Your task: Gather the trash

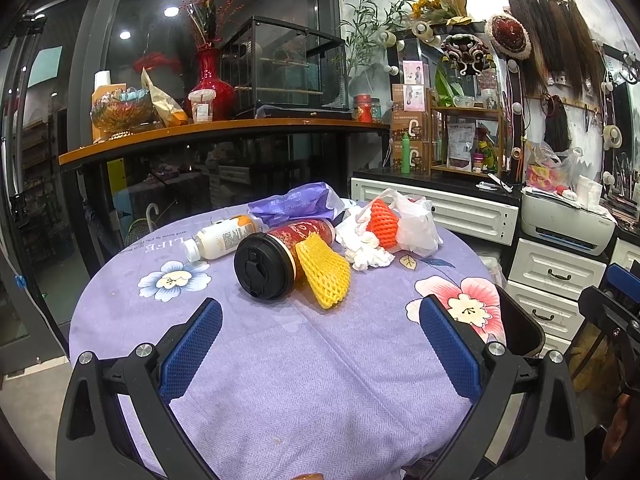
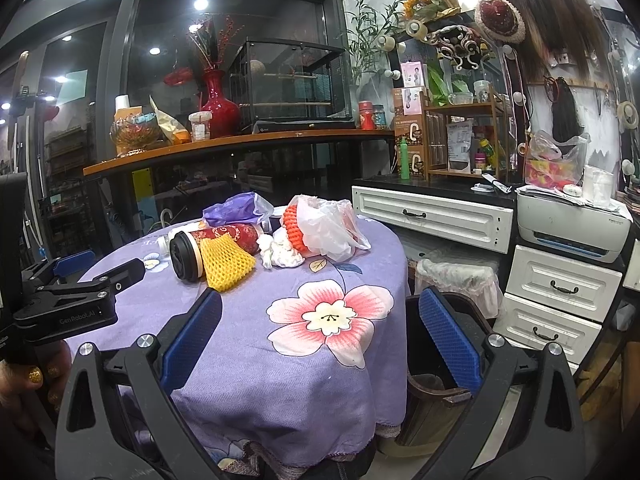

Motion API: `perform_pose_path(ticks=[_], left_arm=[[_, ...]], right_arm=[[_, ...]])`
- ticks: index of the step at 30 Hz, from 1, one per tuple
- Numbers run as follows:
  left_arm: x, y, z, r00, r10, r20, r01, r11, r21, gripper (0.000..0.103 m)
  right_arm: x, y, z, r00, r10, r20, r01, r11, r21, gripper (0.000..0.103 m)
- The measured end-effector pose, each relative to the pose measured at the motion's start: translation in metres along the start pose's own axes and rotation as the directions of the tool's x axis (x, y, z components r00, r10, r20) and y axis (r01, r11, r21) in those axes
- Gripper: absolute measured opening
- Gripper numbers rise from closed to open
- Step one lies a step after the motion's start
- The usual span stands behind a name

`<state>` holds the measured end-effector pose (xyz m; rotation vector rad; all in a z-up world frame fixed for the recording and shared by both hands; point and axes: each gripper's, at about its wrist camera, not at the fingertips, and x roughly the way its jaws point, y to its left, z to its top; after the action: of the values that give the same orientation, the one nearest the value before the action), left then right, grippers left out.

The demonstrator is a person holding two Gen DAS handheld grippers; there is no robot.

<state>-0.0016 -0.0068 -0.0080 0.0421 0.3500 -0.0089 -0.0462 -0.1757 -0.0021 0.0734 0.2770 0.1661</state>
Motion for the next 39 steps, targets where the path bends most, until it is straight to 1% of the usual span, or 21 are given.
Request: perform_pose_path(ticks=[4, 39], left_arm=[[0.0013, 0.002, 0.0044, 1.0, -0.002, 0.001, 0.002, 1.0, 0.003, 0.098], [0.0015, -0.0001, 0.0052, 1.0, -0.003, -0.002, 0.003, 1.0, 0.01, 0.098]], right_arm=[[0.0001, 0.0002, -0.0003, 1.0, 0.001, 0.0, -0.001, 1.0, -0.001, 0.098], [0.0023, 0.0007, -0.0019, 1.0, 0.002, -0.002, -0.002, 1.0, -0.001, 0.098]])
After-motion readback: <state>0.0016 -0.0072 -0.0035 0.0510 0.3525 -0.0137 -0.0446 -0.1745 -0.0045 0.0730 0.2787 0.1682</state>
